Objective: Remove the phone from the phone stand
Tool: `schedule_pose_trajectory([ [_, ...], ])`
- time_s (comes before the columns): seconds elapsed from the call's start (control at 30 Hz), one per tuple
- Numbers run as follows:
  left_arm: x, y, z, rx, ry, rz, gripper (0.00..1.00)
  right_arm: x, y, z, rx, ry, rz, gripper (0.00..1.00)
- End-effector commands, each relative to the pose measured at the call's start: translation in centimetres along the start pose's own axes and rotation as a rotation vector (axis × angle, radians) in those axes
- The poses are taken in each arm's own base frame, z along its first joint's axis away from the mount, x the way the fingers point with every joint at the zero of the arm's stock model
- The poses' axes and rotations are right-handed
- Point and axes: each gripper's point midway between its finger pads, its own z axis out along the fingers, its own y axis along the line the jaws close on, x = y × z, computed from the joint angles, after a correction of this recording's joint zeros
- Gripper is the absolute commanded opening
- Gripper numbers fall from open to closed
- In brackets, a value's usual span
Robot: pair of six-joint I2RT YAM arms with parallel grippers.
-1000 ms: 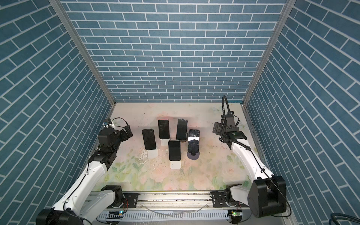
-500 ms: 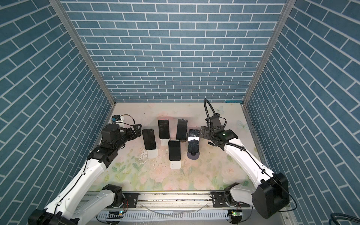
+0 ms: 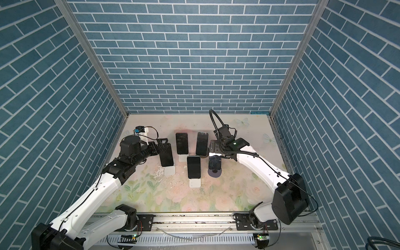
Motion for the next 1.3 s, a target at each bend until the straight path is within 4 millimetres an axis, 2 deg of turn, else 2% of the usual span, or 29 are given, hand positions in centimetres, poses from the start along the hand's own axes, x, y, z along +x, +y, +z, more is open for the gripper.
schedule_pose_trajectory([
  [0.0,-2.1,-1.9,-0.4,0.056,-0.055,0.008,1.00,-0.6,1.3,-0.4,-0.004,0.000,0.017,0.99],
  [0.37,-2.9,-3.4,0.5,0.114,-0.066,0.016,1.00,0.1,1.3,0.4,0.106,0.019,-0.023,0.99],
  [0.7,-3.2,-4.2,1.4,0.132,-0.058,0.037,1.00,1.7,1.5,2.3,0.122,0.067,-0.013,0.98],
  [1.03,-3.5,-4.5,1.8,0.134,-0.055,0.050,1.00,2.8,1.6,4.1,0.149,0.103,-0.006,0.85],
  [1.17,-3.8,-4.6,1.8,0.129,-0.057,0.062,1.00,3.0,1.6,4.5,0.157,0.111,-0.010,0.76],
  [1.27,-3.9,-4.6,1.9,0.127,-0.057,0.067,1.00,3.2,2.0,4.7,0.144,0.117,-0.011,0.63],
])
